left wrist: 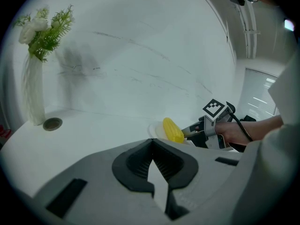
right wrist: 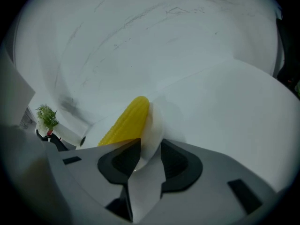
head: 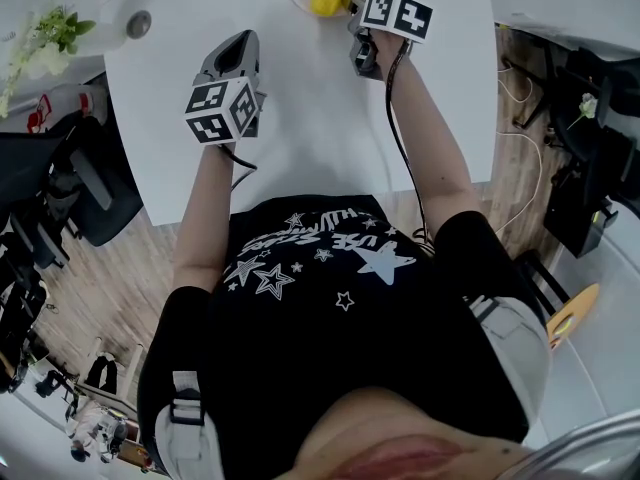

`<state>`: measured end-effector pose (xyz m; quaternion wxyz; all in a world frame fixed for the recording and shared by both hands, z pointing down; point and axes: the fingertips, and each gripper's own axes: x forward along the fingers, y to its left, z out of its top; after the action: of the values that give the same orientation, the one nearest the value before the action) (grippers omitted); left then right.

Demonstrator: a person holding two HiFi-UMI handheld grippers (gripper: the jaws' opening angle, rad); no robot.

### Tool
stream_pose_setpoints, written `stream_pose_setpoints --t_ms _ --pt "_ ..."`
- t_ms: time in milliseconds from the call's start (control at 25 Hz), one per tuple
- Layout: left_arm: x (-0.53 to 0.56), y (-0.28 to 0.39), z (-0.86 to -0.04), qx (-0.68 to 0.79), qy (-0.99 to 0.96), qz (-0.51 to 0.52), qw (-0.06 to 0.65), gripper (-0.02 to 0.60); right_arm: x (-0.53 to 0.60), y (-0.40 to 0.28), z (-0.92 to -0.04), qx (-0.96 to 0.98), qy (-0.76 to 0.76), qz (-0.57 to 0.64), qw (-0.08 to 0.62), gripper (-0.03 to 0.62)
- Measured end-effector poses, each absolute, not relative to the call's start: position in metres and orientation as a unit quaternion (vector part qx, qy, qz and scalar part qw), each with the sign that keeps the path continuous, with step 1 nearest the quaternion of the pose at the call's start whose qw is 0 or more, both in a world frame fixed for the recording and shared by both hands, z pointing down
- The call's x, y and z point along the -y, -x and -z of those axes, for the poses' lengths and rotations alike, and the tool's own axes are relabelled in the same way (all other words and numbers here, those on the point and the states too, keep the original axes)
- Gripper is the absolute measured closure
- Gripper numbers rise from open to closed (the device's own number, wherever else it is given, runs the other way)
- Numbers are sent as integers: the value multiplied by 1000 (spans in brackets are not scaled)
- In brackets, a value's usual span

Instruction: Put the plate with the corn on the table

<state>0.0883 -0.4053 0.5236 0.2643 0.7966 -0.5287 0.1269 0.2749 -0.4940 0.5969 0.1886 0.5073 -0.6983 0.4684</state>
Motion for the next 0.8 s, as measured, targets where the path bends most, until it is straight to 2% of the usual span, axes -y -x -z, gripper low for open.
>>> stream_pose_setpoints --t_ms 400,800 --pt "401 -94 -523 521 -802 -130 263 574 494 -280 -598 722 -514 -389 251 431" --pt "394 -91 -522 522 -801 -128 265 574 489 -284 -597 720 -520 -389 246 444"
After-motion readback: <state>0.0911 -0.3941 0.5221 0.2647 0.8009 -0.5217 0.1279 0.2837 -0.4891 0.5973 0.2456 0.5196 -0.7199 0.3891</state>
